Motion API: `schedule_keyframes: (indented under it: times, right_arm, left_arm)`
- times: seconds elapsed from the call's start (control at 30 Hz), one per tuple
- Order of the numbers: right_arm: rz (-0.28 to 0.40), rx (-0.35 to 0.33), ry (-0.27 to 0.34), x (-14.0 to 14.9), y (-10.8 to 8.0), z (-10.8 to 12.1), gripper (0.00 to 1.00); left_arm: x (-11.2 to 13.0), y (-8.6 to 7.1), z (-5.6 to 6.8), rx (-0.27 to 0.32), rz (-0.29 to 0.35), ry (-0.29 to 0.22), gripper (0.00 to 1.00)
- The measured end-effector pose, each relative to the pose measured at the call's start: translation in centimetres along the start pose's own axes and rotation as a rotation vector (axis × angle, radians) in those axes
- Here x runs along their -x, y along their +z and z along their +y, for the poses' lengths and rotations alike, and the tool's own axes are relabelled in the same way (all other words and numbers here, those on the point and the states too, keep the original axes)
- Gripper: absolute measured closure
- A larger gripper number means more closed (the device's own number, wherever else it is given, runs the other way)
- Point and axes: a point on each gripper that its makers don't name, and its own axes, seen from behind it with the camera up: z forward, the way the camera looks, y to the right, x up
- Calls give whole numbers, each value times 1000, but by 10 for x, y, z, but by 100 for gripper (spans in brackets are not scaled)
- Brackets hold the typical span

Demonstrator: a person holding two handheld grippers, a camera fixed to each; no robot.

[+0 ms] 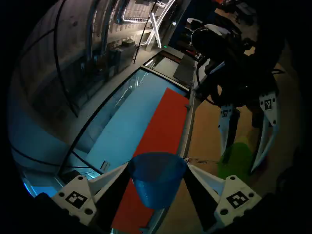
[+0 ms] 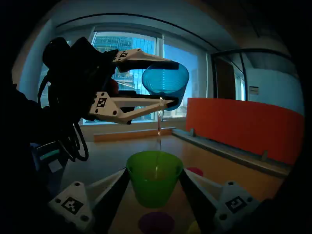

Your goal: Pour water

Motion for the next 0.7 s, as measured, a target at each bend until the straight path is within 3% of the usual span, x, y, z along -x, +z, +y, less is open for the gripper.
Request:
schedule_keyframes:
  times: [0.7]
  right_arm:
    - [2,3,-5,-2,-3,1,10]
  left_arm:
    - [-3,-2,0,-2,7,60,12]
